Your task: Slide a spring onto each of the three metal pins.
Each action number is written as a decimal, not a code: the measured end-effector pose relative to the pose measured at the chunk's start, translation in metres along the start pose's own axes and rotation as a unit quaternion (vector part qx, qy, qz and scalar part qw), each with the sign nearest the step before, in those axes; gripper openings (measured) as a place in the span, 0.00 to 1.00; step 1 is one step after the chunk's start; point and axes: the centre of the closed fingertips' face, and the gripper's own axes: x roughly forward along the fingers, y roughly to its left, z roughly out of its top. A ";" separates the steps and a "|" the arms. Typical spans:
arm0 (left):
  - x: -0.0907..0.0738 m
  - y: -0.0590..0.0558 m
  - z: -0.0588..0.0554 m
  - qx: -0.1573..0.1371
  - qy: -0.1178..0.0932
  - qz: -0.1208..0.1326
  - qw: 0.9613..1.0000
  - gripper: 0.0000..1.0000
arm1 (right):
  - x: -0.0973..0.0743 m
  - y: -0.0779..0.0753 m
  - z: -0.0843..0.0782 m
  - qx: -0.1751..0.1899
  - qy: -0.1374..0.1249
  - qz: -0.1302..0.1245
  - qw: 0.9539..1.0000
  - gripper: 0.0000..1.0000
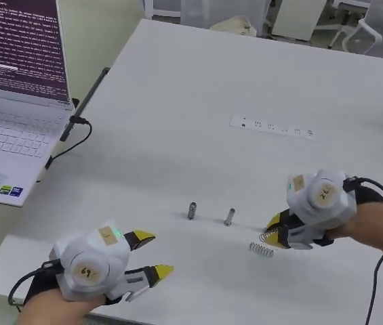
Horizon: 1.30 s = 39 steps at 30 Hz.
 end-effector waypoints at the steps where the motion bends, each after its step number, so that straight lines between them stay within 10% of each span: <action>1: -0.001 0.001 -0.001 -0.001 0.000 0.002 1.000 0.32 | 0.000 -0.002 0.001 -0.001 0.002 -0.001 1.000 0.09; 39: -0.030 0.035 -0.013 -0.051 -0.001 0.051 0.997 0.48 | 0.043 -0.047 0.026 -0.060 0.049 0.020 0.997 0.09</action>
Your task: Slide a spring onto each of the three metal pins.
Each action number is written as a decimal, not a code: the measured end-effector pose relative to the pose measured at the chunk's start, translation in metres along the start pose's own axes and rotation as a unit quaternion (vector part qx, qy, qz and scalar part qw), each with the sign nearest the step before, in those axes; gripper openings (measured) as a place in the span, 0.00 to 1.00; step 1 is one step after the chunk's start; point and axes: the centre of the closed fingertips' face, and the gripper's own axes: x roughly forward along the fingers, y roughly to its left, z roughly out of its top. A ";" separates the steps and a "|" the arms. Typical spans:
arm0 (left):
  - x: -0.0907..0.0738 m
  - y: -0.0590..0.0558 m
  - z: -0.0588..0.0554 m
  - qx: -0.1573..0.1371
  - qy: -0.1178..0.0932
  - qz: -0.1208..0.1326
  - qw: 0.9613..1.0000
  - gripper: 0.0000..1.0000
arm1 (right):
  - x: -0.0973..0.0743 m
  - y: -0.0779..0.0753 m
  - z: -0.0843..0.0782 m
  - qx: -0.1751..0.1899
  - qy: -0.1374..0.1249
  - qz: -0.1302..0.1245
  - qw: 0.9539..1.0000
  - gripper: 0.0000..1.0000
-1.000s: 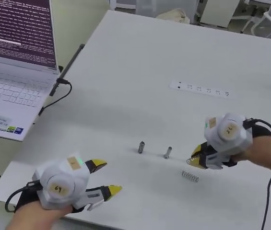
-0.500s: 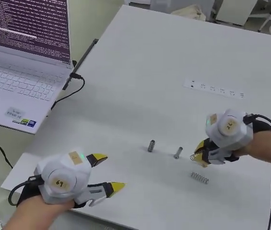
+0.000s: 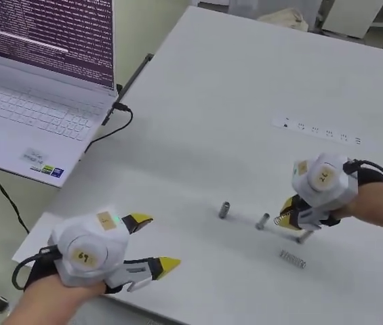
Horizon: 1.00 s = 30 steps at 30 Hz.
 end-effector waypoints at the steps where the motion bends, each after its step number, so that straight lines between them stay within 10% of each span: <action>1: 0.000 0.000 0.000 -0.001 0.000 0.000 1.000 0.48 | 0.001 -0.001 0.000 0.000 0.001 0.000 1.000 0.09; 30: -0.004 0.005 -0.011 -0.023 0.009 0.011 1.000 0.48 | 0.021 -0.018 0.006 -0.026 0.023 0.012 0.999 0.09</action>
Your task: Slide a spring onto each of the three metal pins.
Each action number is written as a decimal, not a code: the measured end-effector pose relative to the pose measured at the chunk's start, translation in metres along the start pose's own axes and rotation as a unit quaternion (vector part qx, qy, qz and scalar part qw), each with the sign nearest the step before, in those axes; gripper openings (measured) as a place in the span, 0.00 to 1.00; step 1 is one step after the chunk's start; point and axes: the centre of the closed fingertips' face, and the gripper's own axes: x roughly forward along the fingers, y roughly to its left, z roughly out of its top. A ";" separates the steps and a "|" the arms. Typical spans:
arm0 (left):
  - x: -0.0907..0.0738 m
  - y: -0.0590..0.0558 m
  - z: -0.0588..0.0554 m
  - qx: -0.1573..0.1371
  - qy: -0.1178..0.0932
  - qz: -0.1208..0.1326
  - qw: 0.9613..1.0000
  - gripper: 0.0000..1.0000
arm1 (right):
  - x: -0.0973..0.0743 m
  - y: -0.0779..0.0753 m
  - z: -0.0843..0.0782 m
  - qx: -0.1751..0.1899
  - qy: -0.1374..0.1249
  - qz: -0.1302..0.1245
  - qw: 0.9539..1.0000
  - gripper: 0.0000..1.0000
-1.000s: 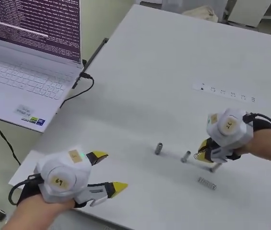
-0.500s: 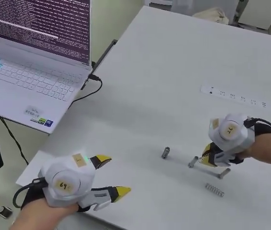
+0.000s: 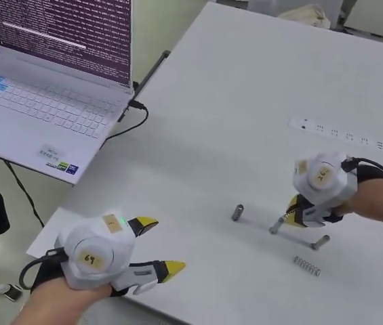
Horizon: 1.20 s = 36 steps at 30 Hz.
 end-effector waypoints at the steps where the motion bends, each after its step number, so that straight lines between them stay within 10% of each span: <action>1: 0.001 -0.001 0.000 0.001 0.000 -0.001 1.000 0.48 | 0.001 0.000 0.000 -0.001 0.000 0.001 1.000 0.09; 36: 0.002 -0.002 -0.002 -0.001 0.006 -0.004 1.000 0.47 | 0.019 0.002 -0.001 -0.029 0.034 0.022 0.999 0.09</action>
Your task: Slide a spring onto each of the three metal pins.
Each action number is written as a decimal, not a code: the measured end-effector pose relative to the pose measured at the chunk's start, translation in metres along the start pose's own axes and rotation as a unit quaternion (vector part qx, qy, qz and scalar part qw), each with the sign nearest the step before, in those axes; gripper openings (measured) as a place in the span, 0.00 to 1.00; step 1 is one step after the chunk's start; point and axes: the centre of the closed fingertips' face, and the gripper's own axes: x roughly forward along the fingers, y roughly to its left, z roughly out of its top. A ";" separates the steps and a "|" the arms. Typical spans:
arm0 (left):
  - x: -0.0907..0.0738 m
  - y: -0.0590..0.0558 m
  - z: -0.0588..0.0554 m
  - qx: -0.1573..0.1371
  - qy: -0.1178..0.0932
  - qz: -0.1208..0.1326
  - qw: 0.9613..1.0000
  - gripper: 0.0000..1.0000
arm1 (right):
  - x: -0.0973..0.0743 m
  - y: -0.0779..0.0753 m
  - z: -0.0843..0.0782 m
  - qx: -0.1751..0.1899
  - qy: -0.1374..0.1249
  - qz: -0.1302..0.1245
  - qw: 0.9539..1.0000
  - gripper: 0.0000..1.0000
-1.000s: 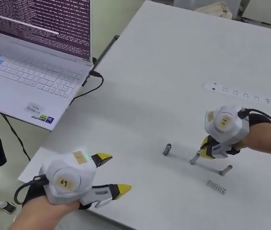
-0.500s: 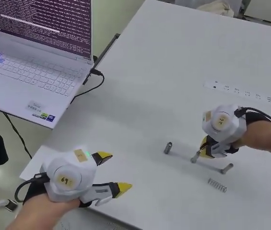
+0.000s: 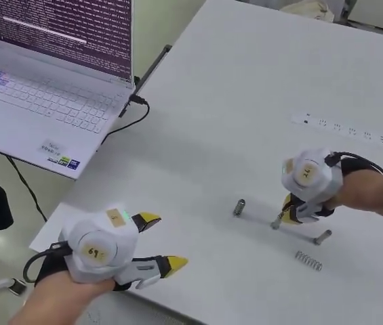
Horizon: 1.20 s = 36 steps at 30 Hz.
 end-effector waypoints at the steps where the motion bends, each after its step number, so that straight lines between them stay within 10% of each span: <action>1: 0.000 0.000 0.000 0.000 0.000 0.000 1.000 0.47 | 0.001 -0.001 0.000 0.000 0.000 0.000 1.000 0.09; 36: -0.001 0.003 -0.004 -0.006 0.005 0.002 1.000 0.46 | 0.032 0.000 -0.005 -0.015 0.029 0.018 0.999 0.09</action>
